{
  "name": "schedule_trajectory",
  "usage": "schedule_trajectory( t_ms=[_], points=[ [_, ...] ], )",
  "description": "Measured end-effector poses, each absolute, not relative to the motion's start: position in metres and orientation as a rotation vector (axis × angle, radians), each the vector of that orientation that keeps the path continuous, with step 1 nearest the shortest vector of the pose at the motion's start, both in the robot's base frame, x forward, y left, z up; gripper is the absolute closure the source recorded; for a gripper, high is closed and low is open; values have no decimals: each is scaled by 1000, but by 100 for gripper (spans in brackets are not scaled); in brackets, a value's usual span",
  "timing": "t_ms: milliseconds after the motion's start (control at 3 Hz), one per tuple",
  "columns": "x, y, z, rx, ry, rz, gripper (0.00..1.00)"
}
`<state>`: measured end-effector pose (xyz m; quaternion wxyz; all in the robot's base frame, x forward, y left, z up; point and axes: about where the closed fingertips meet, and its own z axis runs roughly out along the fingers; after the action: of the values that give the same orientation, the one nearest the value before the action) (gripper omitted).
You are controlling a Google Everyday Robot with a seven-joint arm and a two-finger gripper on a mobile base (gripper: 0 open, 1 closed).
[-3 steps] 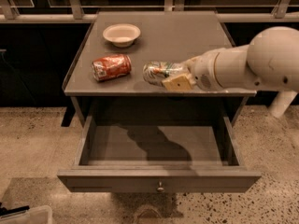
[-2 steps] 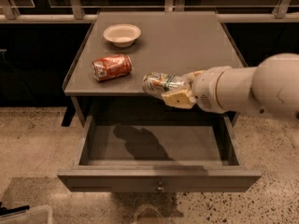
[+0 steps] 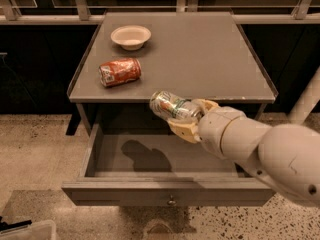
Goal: Place 7up can into top drawer
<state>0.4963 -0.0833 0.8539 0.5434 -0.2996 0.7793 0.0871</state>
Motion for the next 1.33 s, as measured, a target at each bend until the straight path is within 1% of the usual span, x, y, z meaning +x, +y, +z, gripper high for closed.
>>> schedule_trajectory(
  t_ms=[667, 1000, 1333],
  points=[
    [471, -148, 815, -521, 1918, 89, 100],
    [470, -149, 815, -519, 1920, 88, 100],
    [472, -150, 788, -495, 1968, 125, 100]
  ],
)
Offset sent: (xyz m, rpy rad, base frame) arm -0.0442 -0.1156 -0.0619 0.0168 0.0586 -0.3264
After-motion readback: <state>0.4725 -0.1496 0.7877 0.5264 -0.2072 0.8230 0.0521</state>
